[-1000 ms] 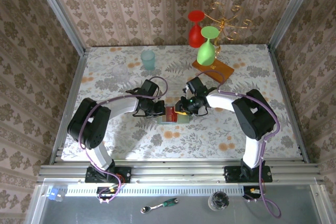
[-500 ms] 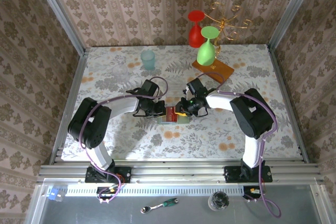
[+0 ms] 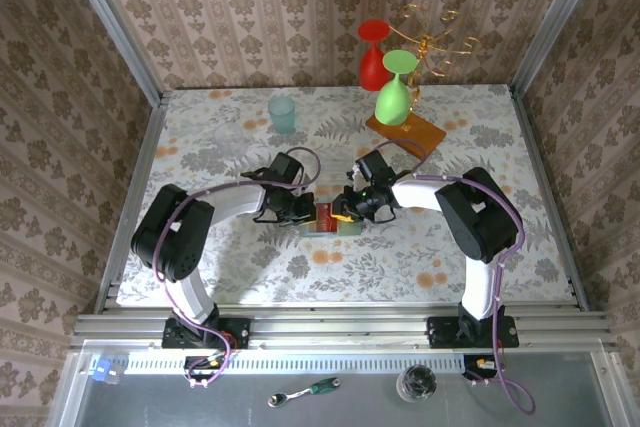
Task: Take the credit cards out of the card holder
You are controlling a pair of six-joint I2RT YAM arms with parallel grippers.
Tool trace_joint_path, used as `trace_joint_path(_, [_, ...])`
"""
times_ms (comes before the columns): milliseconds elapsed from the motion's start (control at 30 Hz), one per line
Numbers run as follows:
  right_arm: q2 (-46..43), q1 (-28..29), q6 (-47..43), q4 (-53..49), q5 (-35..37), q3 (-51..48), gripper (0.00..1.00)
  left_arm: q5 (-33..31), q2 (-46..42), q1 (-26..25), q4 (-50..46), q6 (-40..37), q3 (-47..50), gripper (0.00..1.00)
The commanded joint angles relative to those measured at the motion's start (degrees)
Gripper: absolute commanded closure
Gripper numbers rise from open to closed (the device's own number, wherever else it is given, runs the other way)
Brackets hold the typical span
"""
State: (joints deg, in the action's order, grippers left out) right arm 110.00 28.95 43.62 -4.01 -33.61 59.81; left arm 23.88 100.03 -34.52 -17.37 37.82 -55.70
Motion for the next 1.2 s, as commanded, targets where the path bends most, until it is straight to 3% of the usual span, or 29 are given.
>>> trace_joint_path(0, [1.09, -0.23, 1.19, 2.17, -2.60, -0.96, 0.80, -0.41, 1.67, -0.17, -1.38, -0.71, 0.61, 0.98])
trace_joint_path(667, [-3.27, -2.64, 0.17, 1.33, -0.32, -4.42, 0.90, -0.50, 0.70, 0.35, -1.17, -0.48, 1.30, 0.98])
trace_joint_path(1167, [-8.99, -4.72, -5.34, -9.34, 2.88, -3.12, 0.92, 0.55, -0.92, 0.42, 0.18, 0.83, 1.21, 0.98])
